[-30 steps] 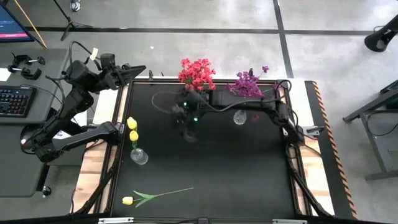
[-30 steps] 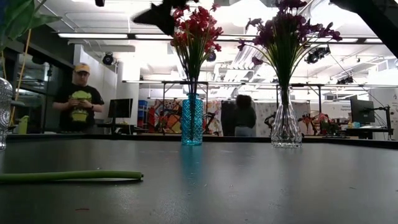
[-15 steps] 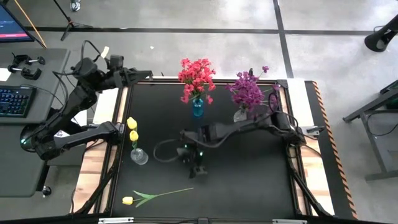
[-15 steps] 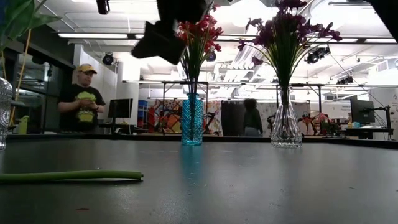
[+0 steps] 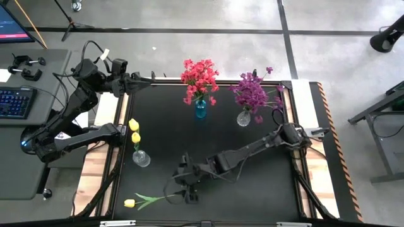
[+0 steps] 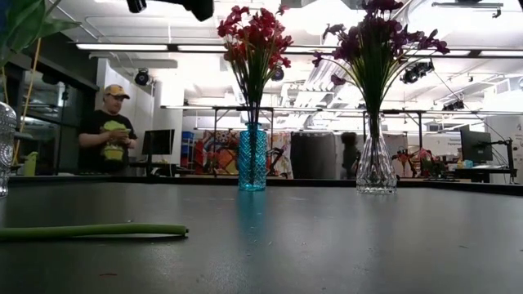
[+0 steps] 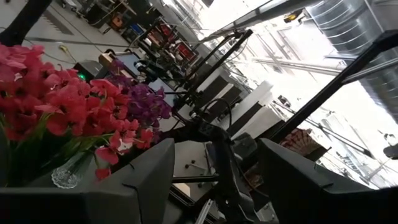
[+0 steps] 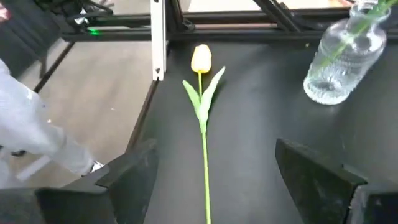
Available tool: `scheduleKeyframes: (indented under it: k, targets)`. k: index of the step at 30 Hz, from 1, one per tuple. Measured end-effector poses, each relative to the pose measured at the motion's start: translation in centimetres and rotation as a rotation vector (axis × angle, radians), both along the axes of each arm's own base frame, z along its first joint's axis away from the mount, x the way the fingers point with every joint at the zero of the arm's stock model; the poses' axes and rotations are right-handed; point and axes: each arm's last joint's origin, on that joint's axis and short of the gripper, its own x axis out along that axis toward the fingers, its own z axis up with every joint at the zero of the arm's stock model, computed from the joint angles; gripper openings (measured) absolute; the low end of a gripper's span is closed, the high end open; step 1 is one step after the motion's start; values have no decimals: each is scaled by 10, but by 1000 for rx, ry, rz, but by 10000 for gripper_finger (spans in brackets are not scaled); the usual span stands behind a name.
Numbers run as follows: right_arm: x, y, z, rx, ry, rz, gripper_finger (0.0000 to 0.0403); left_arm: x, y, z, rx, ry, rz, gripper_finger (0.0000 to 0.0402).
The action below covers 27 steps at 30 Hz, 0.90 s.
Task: Sort flowers into vase by color
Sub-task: Put the yellow flower into the bottom transparent vase
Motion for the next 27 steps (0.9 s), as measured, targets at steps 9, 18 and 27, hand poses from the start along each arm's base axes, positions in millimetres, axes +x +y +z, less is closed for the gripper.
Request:
scheduleKeyframes:
  k: [9,18,27]
  targets:
    - [6,20,-25,-25,-26,50,309,0,0,0,-29,0,-3,215]
    - [34,15,-57,-61,-122,99,309,0,0,0,-44,0,0,215]
    - [73,35,-79,-137,-111,212,309,0,0,0,-40,-2,8,215]
